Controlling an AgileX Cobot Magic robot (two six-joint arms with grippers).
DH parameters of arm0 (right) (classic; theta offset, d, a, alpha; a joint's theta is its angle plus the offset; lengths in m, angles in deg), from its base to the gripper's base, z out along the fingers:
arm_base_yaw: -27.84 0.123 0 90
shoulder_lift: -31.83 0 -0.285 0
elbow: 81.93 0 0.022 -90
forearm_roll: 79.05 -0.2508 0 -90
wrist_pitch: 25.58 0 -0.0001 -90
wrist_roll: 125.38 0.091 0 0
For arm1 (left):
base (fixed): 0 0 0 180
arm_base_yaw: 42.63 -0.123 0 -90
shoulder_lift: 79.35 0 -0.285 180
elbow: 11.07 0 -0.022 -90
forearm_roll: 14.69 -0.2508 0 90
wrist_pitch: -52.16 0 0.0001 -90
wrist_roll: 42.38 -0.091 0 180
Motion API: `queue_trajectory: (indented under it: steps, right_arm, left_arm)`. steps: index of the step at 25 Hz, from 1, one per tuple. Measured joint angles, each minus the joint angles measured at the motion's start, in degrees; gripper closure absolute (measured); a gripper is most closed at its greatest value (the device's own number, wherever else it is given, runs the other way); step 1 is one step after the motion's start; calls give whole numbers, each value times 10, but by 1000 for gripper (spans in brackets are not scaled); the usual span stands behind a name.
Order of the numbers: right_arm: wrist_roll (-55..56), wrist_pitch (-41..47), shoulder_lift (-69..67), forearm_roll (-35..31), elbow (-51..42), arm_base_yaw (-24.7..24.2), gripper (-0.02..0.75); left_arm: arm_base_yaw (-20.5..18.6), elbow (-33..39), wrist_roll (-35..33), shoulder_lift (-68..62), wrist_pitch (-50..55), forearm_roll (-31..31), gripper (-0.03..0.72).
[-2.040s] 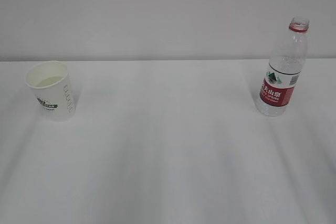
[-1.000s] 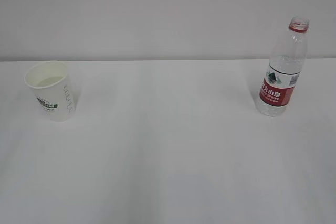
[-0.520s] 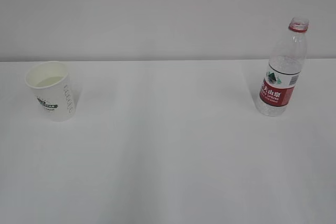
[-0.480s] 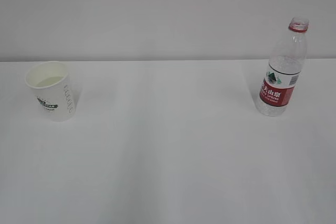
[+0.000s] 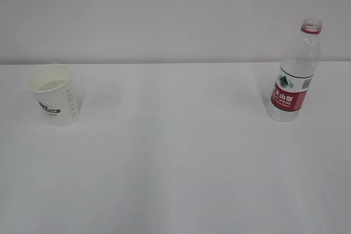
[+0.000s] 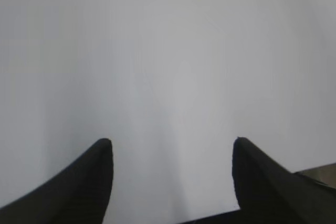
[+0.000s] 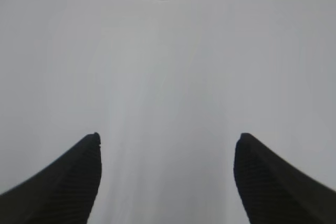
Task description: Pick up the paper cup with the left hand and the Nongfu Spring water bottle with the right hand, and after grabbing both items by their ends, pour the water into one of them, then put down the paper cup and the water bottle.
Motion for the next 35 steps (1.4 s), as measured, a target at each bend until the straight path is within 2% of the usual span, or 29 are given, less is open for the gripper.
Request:
queue_trajectory:
  steps: [11, 18, 35]
  right_arm:
    - [4, 4, 56, 0, -7, 0, 147]
    - [5, 6, 129, 0, -7, 0, 148]
    - [11, 8, 132, -1, -8, 0, 148]
  left_arm:
    - [0, 24, 0, 125, -58, 5, 174]
    - [0, 24, 0, 139, -61, 5, 174]
    - [0, 25, 0, 152, -62, 7, 175]
